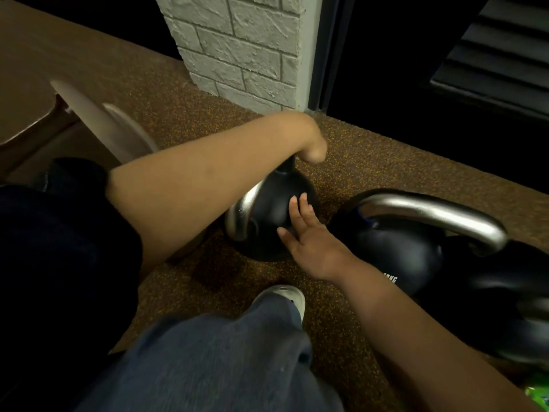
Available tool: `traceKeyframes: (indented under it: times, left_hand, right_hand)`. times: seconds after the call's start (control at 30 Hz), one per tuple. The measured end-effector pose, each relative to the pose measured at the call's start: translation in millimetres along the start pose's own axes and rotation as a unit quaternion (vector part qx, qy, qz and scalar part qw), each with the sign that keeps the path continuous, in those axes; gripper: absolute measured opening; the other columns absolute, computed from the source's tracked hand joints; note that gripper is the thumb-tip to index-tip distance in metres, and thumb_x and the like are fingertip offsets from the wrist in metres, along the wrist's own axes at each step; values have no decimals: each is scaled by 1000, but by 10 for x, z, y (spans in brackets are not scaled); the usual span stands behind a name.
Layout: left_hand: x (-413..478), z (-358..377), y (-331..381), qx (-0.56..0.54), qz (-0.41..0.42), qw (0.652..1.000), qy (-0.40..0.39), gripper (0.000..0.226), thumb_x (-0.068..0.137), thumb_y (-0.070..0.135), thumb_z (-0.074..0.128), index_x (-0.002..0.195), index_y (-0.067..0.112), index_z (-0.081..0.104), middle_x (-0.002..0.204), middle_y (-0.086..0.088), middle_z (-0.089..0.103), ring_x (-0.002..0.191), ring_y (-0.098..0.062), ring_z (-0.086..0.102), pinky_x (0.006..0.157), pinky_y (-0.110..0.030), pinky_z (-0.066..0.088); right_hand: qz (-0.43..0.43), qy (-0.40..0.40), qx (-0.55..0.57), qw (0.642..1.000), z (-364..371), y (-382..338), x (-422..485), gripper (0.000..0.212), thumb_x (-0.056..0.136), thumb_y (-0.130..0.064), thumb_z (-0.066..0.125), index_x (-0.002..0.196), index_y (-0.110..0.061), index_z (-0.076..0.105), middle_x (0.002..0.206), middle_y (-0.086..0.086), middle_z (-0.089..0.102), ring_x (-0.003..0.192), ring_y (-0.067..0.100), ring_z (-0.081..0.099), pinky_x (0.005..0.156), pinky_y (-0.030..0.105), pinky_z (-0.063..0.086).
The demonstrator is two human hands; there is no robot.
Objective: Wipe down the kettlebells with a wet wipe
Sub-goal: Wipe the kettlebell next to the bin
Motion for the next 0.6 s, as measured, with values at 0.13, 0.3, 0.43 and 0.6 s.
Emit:
traceKeyframes:
  times: [0.13,0.3,0.43,0.6]
  left_hand:
    - [41,52,28,63,34,997,-22,37,93,12,34,117,-10,51,81,-17,54,79,-31,56,83,-43,49]
    - [140,-39,-133,79,47,994,54,35,97,19,30,104,1,60,114,-25,58,93,-33,55,88,-41,45]
    - [-229,-83,-336,-22,59,972,228,48,101,34,24,134,7,46,138,-17,46,124,-35,45,100,-43,37]
    - [-830,248,-441,-50,139,907,394,54,97,30,26,146,5,28,151,-11,30,139,-29,27,116,-36,22]
  right_hand:
    - [1,-8,5,1000,10,6,-4,66,101,-42,28,148,-24,-14,154,-5,-27,145,15,-15,119,38,0]
    - [-6,-3,5,1000,16,5,-4,66,100,-43,28,148,-23,-14,155,-3,-27,145,15,-15,119,38,2]
    - [-10,-2,20,1000,22,5,-10,67,100,-43,28,148,-25,-15,154,-4,-28,144,14,-17,119,37,1]
    - [-12,2,33,999,32,2,8,67,100,-43,29,147,-26,-16,153,-6,-29,143,13,-19,118,37,-1]
Point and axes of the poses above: each hand's wrist, its own x-axis towards the middle knuckle, its own z-axis out of the palm, y = z × x, the point moved 10 cm from there along x, towards the middle knuckle
